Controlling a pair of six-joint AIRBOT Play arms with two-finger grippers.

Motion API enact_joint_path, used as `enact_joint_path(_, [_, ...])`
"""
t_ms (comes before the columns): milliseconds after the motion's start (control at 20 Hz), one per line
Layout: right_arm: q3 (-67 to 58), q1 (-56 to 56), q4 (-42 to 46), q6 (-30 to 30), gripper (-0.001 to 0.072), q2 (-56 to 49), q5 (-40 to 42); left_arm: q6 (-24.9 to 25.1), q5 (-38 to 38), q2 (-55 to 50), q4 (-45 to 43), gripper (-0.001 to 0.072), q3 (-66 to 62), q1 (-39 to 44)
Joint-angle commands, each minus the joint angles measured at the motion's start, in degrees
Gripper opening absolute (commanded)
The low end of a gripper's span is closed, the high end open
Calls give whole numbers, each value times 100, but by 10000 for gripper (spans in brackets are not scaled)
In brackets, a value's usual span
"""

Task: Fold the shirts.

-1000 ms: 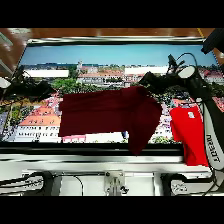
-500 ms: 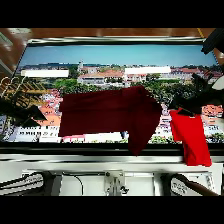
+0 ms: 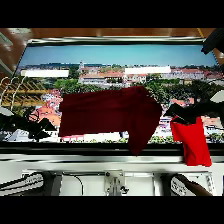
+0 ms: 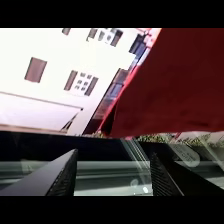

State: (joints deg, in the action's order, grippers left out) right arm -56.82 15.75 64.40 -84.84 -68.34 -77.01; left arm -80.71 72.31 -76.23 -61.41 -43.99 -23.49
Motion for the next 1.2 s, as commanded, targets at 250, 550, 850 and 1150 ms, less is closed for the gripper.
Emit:
enact_joint_path(250, [46, 9, -136, 2, 612, 17, 70, -162, -855, -361, 214, 537, 109, 584])
enact_joint_path(550, [46, 9, -129, 2, 612, 17, 31, -269, -1071, -601, 538, 446, 107, 973])
enact_joint_path(850, [251, 9, 155, -107, 612, 15, 22, 48, -793, -575, 859, 32, 96, 1099])
enact_joint_path(1150, [1447, 9, -101, -190, 612, 15, 1220, 195, -455, -243, 857, 31, 96, 1084])
